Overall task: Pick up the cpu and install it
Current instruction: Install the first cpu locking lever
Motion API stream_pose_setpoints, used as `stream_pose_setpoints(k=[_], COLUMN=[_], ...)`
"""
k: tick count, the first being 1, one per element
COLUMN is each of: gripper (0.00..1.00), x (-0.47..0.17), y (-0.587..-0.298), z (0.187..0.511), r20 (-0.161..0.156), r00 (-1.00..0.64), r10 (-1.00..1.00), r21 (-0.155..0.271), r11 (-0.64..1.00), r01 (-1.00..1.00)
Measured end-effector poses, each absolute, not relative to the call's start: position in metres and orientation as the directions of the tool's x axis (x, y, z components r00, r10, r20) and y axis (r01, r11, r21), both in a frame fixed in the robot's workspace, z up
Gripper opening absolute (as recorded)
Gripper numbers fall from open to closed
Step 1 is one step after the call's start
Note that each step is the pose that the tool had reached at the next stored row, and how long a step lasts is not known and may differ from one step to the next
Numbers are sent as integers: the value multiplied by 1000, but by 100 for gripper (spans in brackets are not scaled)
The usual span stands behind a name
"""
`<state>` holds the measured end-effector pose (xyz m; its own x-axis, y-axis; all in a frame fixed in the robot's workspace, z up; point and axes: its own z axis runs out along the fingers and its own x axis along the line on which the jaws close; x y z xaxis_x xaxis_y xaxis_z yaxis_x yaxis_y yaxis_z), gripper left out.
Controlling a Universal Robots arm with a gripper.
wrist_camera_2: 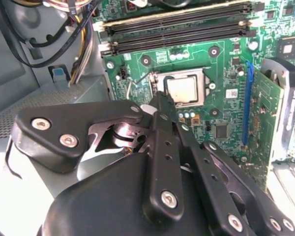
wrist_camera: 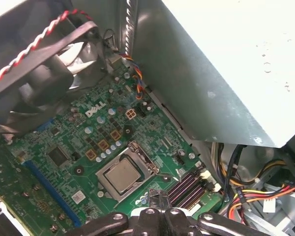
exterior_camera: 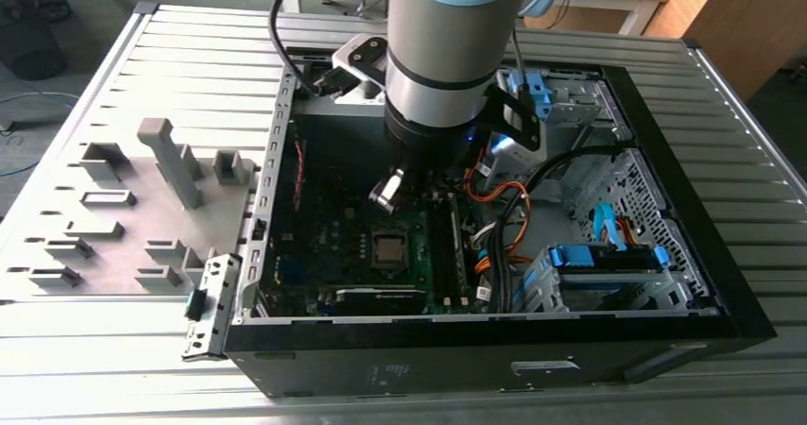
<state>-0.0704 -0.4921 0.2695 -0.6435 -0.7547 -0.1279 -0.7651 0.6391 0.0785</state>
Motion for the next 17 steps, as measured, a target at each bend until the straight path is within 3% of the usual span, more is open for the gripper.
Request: stream_pose_setpoints(k=[17], gripper=[11], x=[-61], y=[-480], z=[268], r20=[-128], r00=[-644], r10=[-755], r21=[79], r11=[639], r01=[-765])
